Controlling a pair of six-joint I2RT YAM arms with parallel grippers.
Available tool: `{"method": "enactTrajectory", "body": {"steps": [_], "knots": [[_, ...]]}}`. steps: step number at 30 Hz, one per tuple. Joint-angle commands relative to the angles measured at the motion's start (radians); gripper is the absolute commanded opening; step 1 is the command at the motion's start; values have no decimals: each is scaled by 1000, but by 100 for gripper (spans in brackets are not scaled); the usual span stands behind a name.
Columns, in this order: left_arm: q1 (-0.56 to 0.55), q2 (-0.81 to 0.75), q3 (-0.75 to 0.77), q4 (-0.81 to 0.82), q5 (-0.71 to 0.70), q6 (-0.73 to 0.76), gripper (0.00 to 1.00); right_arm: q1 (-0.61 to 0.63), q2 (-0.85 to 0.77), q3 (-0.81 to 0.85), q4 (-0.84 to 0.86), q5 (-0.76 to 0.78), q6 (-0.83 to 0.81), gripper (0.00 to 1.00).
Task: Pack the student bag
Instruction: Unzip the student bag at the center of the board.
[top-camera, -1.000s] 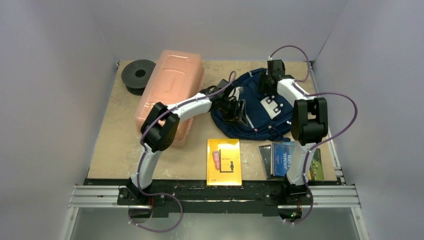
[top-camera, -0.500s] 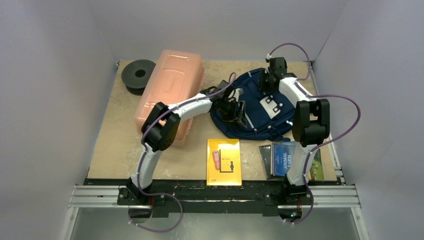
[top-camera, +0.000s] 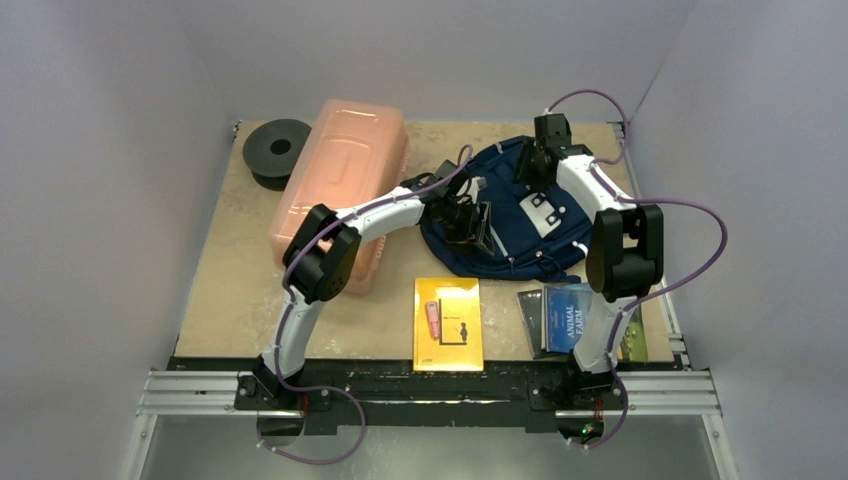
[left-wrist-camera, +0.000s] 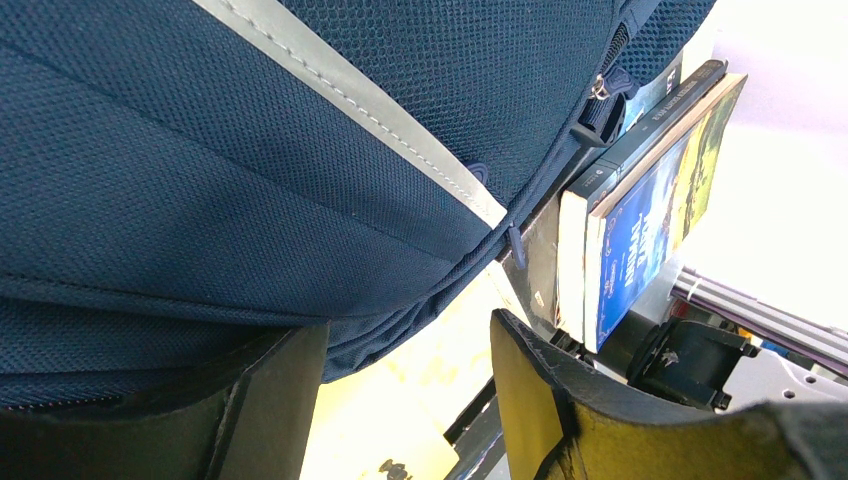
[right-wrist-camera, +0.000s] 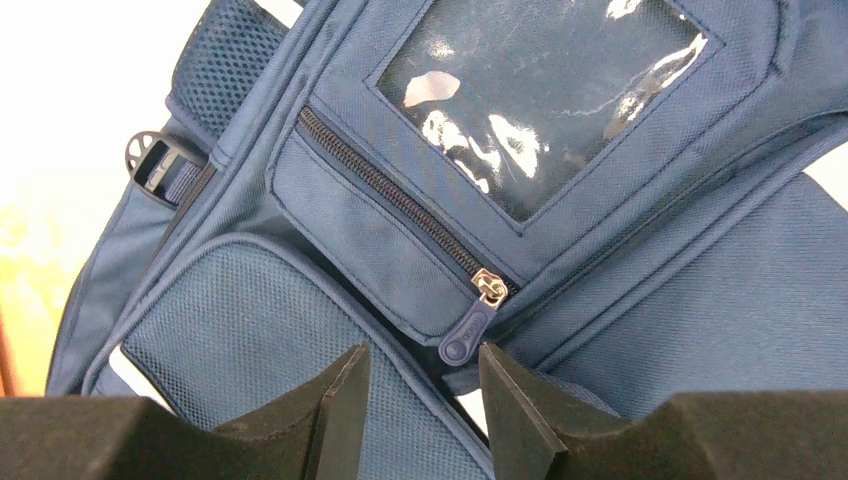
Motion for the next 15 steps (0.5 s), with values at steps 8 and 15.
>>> {"method": "enactTrajectory", "body": {"steps": [8,15], "knots": [[-16,17,13,-33,11,6,60,6,21,13,-6,192,16,45],[-19,22,12,-28,23,-4,60,163,42,224,-150,422,-74,48]]}}
